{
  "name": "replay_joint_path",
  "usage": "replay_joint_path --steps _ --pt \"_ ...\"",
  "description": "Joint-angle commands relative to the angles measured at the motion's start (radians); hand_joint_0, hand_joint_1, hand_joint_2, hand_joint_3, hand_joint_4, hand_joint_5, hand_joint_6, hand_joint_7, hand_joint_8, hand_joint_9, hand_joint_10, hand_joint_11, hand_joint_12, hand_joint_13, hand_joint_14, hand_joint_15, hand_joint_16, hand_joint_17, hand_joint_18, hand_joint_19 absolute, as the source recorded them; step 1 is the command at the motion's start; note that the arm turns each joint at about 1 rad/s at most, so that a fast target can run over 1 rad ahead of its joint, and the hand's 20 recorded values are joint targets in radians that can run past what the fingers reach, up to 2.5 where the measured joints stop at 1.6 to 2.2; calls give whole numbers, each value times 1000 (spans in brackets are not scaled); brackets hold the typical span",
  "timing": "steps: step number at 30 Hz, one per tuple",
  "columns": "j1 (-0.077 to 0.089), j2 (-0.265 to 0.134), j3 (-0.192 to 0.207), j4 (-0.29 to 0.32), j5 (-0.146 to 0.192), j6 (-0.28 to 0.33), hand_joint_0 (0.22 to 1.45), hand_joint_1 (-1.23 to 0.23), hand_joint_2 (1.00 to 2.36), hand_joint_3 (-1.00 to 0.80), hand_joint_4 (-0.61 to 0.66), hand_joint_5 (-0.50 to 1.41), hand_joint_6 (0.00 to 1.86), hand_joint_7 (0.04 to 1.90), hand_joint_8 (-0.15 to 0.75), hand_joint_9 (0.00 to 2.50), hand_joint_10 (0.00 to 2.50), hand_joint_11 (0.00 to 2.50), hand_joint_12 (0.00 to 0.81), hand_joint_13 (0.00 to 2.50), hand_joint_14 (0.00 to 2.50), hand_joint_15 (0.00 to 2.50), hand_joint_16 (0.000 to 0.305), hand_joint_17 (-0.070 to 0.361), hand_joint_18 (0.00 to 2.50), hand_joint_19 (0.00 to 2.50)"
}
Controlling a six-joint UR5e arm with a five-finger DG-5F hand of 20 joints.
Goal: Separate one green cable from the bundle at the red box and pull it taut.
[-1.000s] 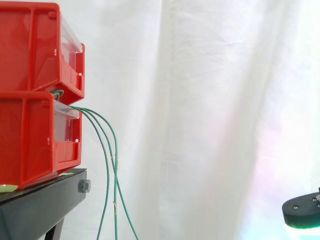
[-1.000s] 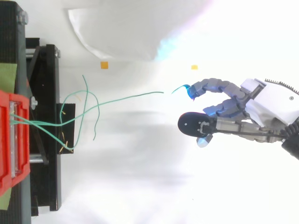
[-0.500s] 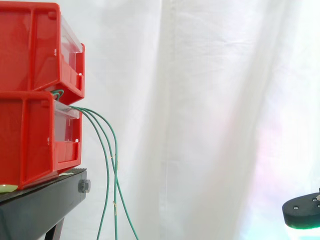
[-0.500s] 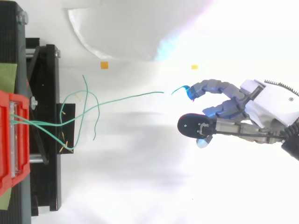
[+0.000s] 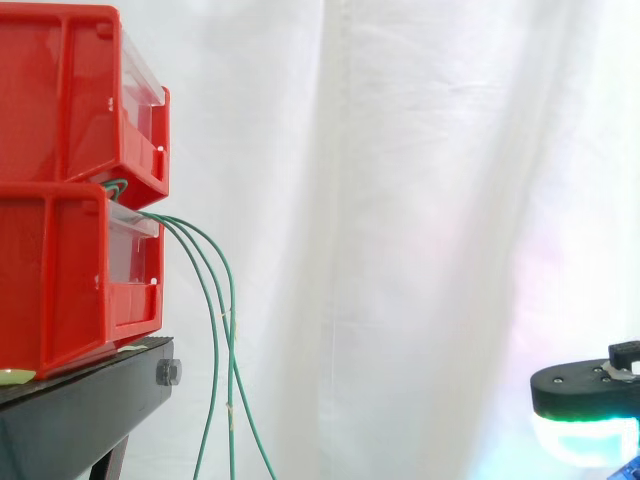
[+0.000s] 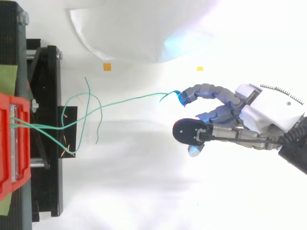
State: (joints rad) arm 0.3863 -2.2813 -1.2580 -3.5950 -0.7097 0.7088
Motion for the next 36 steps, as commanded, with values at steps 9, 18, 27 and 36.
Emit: replay_joint_path --steps 9,18,27,36 --pt "-3 0 0 85 -4 0 539 -679 1000 -500 155 -169 502 704 219 943 16 628 424 1083 14 600 35 79 451 695" --pt "-3 0 -1 205 1 0 539 -679 1000 -500 156 -169 502 704 220 944 16 623 421 1083 17 602 35 79 449 702" --pt "-3 0 -1 271 -2 0 540 -679 1000 -500 158 -167 502 706 217 946 14 633 418 1084 16 607 35 79 448 701" --pt "-3 0 -1 331 -1 0 549 -702 1000 -500 155 -166 502 708 216 940 16 629 410 1073 15 612 35 78 443 703"
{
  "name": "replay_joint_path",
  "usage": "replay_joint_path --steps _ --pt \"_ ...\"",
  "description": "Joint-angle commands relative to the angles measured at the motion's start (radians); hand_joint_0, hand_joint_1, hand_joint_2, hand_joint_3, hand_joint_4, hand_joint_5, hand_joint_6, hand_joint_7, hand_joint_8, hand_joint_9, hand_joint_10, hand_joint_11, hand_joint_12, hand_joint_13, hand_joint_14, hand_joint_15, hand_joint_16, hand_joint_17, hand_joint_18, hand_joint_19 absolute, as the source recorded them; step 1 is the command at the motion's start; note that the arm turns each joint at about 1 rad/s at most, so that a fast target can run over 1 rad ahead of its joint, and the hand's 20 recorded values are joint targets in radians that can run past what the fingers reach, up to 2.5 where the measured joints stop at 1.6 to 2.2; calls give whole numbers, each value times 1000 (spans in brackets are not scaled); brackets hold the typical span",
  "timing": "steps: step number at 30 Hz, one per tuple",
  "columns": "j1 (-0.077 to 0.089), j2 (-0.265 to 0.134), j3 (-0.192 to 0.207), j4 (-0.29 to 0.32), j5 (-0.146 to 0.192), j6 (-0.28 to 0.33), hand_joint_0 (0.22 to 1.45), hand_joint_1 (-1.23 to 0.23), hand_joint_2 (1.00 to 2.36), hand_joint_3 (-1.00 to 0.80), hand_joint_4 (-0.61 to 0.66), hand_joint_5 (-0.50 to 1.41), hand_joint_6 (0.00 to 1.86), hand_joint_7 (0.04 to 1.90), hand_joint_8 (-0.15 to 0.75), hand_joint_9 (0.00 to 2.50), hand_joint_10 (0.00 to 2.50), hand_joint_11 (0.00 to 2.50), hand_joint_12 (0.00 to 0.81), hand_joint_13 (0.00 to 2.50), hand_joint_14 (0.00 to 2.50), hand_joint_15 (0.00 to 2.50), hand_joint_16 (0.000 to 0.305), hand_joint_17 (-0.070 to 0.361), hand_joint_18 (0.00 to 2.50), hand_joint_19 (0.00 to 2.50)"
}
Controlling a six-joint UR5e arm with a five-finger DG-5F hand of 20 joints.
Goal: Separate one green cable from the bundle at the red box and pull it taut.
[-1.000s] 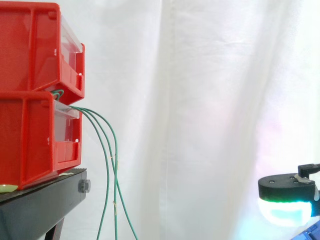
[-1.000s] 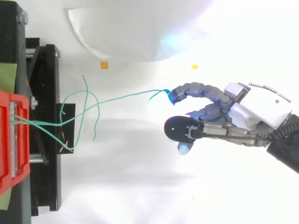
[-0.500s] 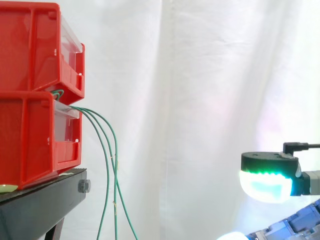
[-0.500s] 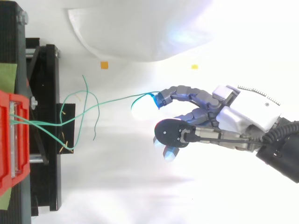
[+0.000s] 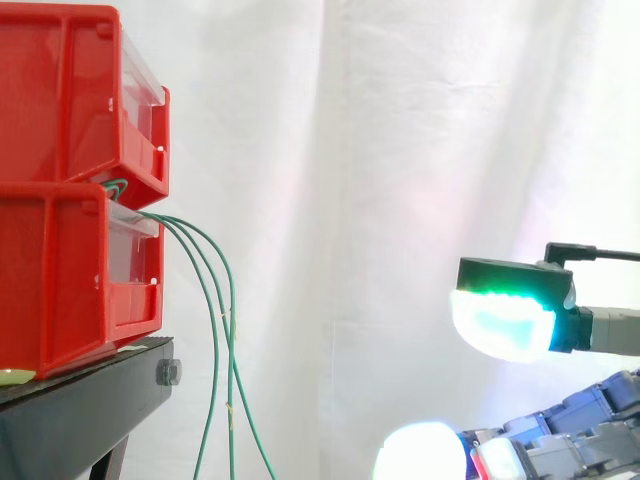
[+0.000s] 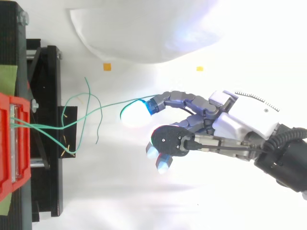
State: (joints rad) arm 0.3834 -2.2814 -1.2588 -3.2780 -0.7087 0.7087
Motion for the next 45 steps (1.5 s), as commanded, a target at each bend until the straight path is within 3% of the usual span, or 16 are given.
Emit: replay_joint_path --steps 1,45 --pt "0 -1 1 17 -2 0 550 -708 1000 -500 155 -165 502 705 216 938 14 621 410 1073 17 607 35 78 442 704" --pt "0 -1 -1 124 0 0 539 -705 1000 -500 151 -168 502 703 184 1012 17 681 415 1147 15 600 38 85 521 715"
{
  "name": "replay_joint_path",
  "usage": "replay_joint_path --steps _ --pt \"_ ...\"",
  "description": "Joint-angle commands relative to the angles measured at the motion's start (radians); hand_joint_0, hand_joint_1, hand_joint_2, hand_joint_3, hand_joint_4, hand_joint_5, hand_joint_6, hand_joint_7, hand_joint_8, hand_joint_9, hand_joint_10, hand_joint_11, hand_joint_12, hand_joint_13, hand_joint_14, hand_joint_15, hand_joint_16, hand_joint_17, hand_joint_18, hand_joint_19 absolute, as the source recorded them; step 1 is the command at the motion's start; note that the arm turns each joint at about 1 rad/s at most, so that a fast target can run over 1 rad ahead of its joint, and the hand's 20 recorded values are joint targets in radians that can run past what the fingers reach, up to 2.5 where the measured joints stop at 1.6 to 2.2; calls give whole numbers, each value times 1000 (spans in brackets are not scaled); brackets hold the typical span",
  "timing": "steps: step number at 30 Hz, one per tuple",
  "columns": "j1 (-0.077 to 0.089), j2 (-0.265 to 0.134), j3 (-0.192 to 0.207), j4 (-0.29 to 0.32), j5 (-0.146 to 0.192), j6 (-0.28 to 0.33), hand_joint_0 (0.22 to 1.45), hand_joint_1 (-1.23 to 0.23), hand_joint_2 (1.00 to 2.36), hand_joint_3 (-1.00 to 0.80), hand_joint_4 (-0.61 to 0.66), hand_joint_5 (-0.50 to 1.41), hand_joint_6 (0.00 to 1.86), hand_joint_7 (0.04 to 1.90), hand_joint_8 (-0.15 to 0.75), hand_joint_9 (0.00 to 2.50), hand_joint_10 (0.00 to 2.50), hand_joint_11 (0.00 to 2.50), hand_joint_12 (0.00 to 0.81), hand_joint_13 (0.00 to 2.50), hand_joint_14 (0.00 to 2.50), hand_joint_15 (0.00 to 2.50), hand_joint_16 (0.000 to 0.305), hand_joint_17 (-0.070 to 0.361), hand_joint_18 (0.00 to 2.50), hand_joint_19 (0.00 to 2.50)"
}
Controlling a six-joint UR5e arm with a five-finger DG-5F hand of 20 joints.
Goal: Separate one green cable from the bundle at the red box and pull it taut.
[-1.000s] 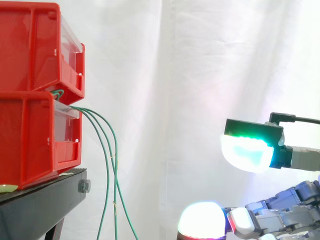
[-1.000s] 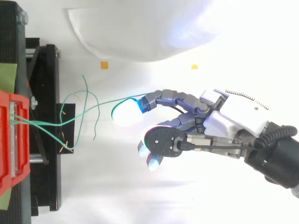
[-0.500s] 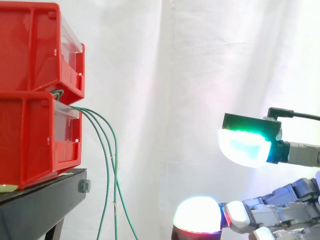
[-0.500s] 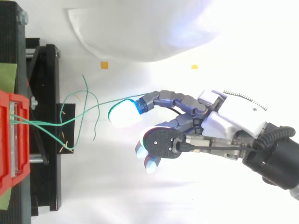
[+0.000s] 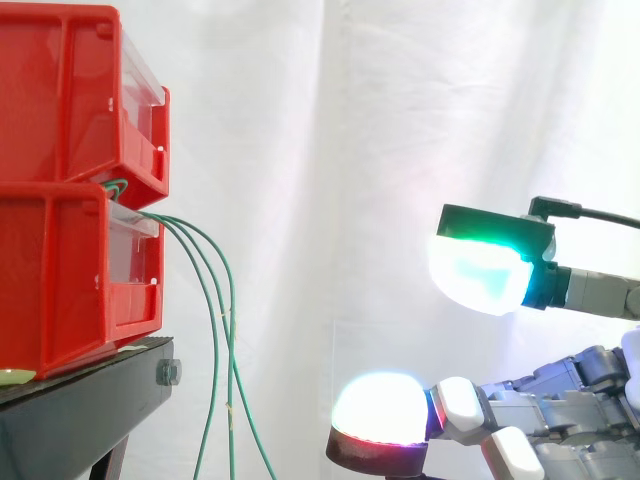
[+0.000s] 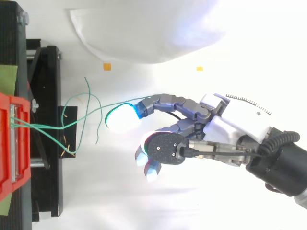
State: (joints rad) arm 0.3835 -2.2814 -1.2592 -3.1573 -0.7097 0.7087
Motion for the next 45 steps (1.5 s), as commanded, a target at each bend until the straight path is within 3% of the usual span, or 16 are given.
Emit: replay_joint_path --steps 1,45 --pt "0 0 0 3 1 0 540 -705 1000 -500 154 -167 502 706 184 1014 18 683 418 1155 17 602 37 84 523 714" --pt "0 0 0 3 1 0 556 -723 1000 -500 152 -163 502 705 168 1055 15 689 394 1180 18 598 36 80 569 725"
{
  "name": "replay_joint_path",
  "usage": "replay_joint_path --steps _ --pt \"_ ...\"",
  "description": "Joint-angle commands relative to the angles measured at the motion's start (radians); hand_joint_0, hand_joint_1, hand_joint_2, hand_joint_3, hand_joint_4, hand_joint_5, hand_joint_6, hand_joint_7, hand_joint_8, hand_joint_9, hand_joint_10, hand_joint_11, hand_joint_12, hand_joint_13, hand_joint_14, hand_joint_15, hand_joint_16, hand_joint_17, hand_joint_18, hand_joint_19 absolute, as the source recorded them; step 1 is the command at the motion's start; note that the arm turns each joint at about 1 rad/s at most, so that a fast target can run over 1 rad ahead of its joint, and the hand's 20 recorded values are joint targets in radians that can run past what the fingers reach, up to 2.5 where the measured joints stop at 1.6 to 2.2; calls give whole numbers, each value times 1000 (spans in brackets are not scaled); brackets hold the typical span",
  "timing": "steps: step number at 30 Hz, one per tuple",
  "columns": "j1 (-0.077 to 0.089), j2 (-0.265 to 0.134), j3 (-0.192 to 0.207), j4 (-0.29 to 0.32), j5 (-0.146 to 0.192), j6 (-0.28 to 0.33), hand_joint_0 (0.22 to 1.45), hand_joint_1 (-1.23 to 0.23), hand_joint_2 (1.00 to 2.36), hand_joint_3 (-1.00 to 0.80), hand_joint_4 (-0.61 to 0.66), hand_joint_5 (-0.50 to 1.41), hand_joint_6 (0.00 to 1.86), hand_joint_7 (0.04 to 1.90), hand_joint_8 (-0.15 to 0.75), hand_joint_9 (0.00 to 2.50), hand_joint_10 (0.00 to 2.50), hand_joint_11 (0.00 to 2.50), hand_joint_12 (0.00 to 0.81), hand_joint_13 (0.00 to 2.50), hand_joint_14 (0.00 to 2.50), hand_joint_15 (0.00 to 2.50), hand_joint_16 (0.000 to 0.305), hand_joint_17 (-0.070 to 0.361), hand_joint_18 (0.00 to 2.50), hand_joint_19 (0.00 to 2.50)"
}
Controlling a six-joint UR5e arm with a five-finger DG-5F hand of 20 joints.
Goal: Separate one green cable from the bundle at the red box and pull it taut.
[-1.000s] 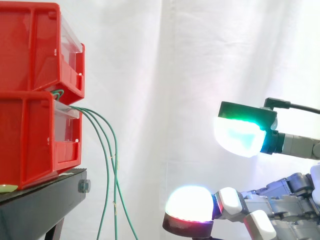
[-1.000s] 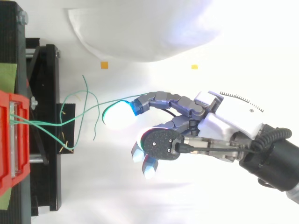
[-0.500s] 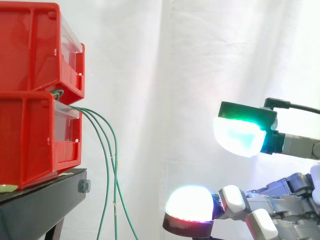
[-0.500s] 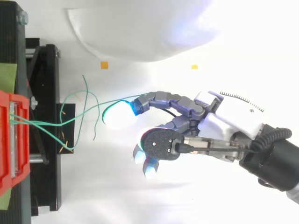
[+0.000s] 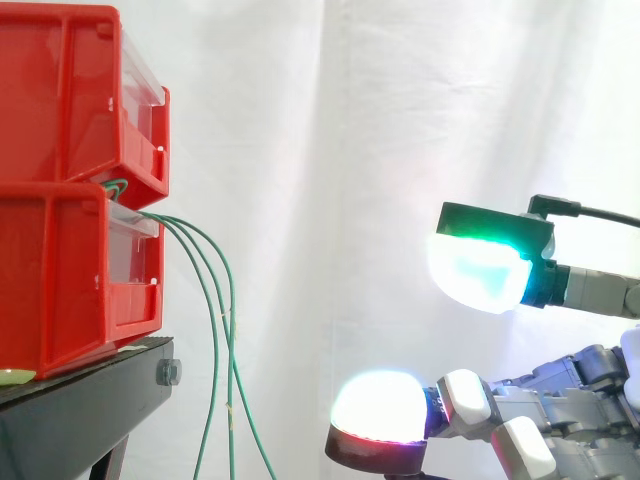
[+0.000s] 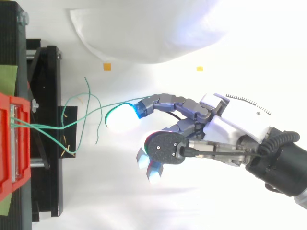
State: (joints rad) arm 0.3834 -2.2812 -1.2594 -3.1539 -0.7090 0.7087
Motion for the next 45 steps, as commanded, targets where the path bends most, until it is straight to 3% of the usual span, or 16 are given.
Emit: replay_joint_path --steps 1,16,25,28,29,31,34,35,37,38,39,40,41,43,44,45 --pt "0 0 0 0 -1 0 556 -724 1000 -500 155 -163 502 707 171 1057 15 689 395 1182 17 592 36 81 570 726" --pt "0 0 0 0 0 0 557 -727 1000 -500 155 -161 502 705 158 1078 15 691 381 1192 15 588 36 81 594 732" --pt "0 -1 0 0 0 0 558 -738 1000 -500 159 -151 502 723 175 1270 13 1280 340 1174 19 703 40 89 737 771" --pt "0 0 0 0 -1 0 560 -739 1000 -500 147 -162 502 693 186 1118 17 924 336 1121 21 664 40 89 746 751" --pt "0 0 0 0 0 0 559 -739 1000 -500 144 -165 501 662 182 1021 14 508 375 1173 16 549 38 86 700 724" --pt "0 0 0 0 0 0 559 -737 1000 -500 150 -162 502 657 175 1081 13 451 400 1247 16 496 37 83 682 709" --pt "0 -1 0 0 0 0 556 -745 1000 -500 146 -154 502 710 189 1304 137 1485 345 1146 21 702 39 88 727 755" --pt "0 0 0 0 0 0 555 -747 1000 -500 148 -153 502 726 204 1269 354 1451 331 1121 23 785 40 90 732 764" --pt "0 0 0 0 0 0 556 -746 1000 -500 147 -153 502 725 208 1216 516 1449 329 1105 23 798 40 90 737 772" --pt "0 0 0 0 0 0 557 -744 1000 -500 147 -157 502 704 217 1175 18 1129 344 1091 20 710 40 90 732 754" --pt "0 0 0 0 0 0 557 -744 1000 -500 145 -158 502 696 217 1170 18 1045 346 1090 21 688 40 90 730 752" --pt "0 0 0 0 0 0 556 -747 1000 -500 144 -160 502 679 204 1069 18 644 356 1095 18 592 39 89 719 732" --pt "0 0 0 0 -1 0 557 -746 1000 -500 150 -159 502 672 199 1112 17 550 371 1112 18 526 39 87 703 717" --pt "0 0 0 0 0 0 557 -745 1000 -500 152 -153 502 686 195 1269 19 1063 377 1169 17 569 39 87 695 732" --pt "0 0 0 0 -1 0 556 -748 1000 -500 148 -152 502 720 205 1277 405 1356 333 1128 23 759 39 89 707 760" --pt "0 0 0 0 -1 0 555 -750 1000 -500 148 -151 502 725 215 1239 580 1342 326 1115 22 821 40 90 717 769"
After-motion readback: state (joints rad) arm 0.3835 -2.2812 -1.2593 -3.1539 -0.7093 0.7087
